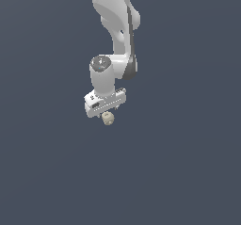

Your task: Pick up the object and move it to a goal position.

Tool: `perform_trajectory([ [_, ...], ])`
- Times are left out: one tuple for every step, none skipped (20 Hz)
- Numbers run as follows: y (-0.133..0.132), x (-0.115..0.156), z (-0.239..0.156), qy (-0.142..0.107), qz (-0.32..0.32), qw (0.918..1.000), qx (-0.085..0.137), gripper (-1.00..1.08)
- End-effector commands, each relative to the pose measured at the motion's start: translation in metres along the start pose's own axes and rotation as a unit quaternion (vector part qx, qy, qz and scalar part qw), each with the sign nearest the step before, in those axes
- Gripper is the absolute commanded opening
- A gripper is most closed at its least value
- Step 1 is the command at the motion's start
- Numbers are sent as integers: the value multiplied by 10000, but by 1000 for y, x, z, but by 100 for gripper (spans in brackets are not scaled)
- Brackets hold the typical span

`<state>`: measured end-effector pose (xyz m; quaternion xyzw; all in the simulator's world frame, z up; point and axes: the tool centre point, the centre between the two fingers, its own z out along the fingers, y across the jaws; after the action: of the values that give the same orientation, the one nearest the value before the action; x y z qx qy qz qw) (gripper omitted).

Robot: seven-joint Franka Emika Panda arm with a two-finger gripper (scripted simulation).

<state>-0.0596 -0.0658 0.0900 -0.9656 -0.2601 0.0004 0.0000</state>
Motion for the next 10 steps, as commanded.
perform_trajectory([
  [0,0,1,0,-1,10000,0,100],
  [0,0,3,0,-1,10000,0,100],
  [0,0,5,1,-4,10000,0,100],
  [0,0,8,1,-4,10000,0,100],
  [0,0,12,1,-4,10000,0,100],
  [0,0,16,2,-8,10000,0,100],
  [-1,-1,21,2,-11,10000,0,100],
  [-1,-1,26,2,-11,10000,0,100],
  [-1,-1,32,3,-16,10000,-1,100],
  [-1,-1,36,3,-16,10000,-1,100],
])
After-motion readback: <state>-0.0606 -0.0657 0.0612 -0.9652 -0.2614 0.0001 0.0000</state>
